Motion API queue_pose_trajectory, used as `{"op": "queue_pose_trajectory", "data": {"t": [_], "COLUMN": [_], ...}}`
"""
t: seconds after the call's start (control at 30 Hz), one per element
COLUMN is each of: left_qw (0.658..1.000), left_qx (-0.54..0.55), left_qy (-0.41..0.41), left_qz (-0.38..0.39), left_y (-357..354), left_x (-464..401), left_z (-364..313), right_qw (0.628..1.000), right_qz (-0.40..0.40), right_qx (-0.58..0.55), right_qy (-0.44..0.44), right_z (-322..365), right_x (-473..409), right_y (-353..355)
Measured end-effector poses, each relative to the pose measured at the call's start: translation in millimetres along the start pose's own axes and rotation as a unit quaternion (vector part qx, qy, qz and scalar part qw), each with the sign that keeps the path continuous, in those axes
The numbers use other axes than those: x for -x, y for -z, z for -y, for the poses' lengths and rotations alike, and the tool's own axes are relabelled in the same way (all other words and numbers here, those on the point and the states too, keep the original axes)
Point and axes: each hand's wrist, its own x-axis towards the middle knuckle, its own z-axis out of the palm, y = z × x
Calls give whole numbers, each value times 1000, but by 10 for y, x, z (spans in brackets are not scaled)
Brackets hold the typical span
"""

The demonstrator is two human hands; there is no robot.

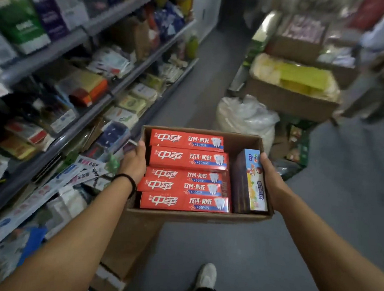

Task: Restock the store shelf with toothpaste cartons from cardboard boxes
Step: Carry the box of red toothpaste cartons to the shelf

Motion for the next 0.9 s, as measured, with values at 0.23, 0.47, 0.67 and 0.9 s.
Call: {"op": "queue_pose_trajectory", "data": {"t": [0.23, 0.47, 0.67, 0.9], "left_qw": [984, 948, 886, 776], "left_qx": [-57, -57, -137, -176], "left_qy": [-114, -160, -268, -380], "left_qz": [124, 271, 352, 471], "left_y": [-1019, -2527, -3887, -5455], "left_x": [516, 916, 1773, 2814], "left_z": [-1498, -2675, -3646, -4577], "right_qw": [988, 949, 889, 800], "right_qz": [-136, -244, -338, -467], "right_qx": [-68, -191, -301, -372], "right_qy": [28, 66, 69, 58], "right_z": [354, 484, 268, 84], "right_x": [589, 1226, 1792, 2260], "right_y": [1492, 2981, 4124, 5201]}}
